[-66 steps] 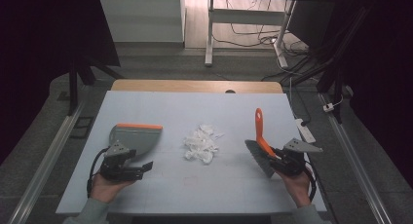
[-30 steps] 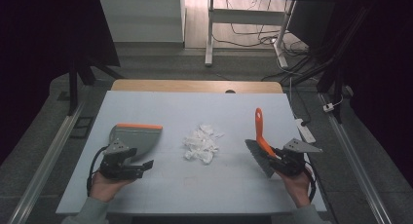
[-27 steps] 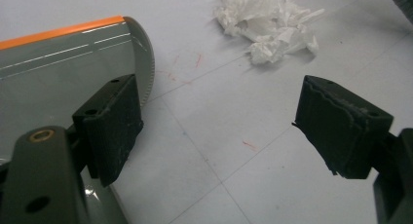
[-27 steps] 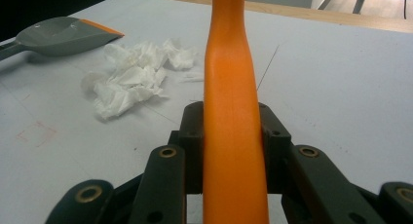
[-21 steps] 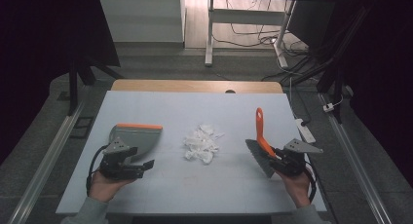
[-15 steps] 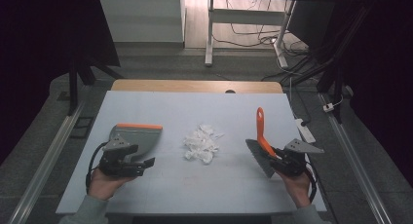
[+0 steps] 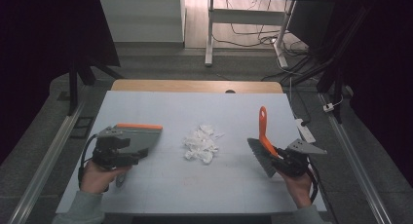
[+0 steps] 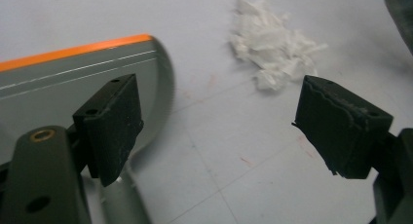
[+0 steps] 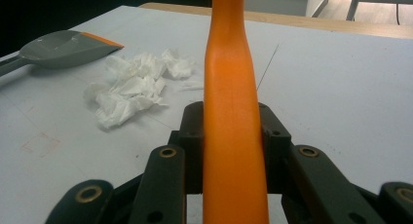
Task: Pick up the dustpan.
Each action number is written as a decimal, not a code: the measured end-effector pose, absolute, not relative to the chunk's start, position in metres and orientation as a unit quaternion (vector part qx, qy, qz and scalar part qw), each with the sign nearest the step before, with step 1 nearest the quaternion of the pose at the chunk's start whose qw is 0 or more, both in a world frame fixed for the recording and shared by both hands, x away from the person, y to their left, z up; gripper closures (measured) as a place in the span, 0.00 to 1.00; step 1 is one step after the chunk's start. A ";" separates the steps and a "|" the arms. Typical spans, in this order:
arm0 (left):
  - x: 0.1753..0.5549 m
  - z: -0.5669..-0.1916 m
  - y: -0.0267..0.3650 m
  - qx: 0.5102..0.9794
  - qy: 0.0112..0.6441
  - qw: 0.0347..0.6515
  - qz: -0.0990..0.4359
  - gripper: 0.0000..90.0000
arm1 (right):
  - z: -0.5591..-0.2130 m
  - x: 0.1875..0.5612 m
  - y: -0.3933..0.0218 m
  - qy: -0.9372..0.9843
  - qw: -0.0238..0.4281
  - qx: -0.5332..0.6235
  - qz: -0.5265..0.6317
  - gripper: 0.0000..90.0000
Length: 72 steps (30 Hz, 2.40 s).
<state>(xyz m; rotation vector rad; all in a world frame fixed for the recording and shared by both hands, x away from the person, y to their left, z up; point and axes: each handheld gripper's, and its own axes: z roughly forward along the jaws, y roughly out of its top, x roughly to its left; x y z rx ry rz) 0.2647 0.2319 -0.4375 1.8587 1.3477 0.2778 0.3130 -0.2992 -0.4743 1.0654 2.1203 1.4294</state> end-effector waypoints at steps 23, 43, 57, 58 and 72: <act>0.269 -0.467 0.256 0.731 0.602 0.300 0.117 0.19 | -0.478 0.314 -0.293 0.764 0.179 0.371 0.496 0.78; 0.284 -0.509 0.256 0.736 0.629 0.247 0.040 0.15 | -0.482 0.314 -0.289 0.771 0.175 0.368 0.489 0.78; 0.290 -0.521 0.249 0.727 0.645 0.233 0.040 0.29 | -0.482 0.314 -0.289 0.771 0.178 0.367 0.488 0.78; 0.290 -0.521 0.249 0.726 0.646 0.233 0.041 0.31 | -0.482 0.314 -0.289 0.772 0.178 0.367 0.488 0.78; 0.292 -0.523 0.254 0.707 0.658 0.256 0.038 0.56 | -0.482 0.314 -0.289 0.771 0.180 0.368 0.488 0.78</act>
